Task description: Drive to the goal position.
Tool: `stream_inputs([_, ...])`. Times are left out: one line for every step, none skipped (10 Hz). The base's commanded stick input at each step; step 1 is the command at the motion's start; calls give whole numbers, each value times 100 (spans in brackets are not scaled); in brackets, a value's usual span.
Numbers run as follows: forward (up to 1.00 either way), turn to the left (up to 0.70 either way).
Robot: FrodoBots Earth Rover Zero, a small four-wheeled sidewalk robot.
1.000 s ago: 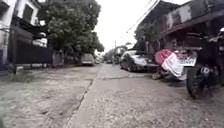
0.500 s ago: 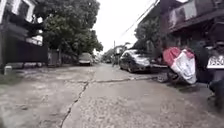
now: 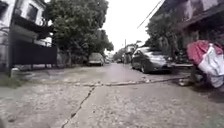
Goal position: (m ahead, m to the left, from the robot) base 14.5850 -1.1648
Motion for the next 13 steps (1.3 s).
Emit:
stream_inputs([100, 23])
stream_inputs([100, 20])
stream_inputs([100, 0])
stream_inputs([100, 0])
stream_inputs([100, 0])
stream_inputs([100, 0])
stream_inputs([100, 0])
stream_inputs([100, 0])
stream_inputs([100, 0])
stream_inputs([100, 0])
stream_inputs([100, 0])
stream_inputs([100, -21])
stream_inputs([100, -18])
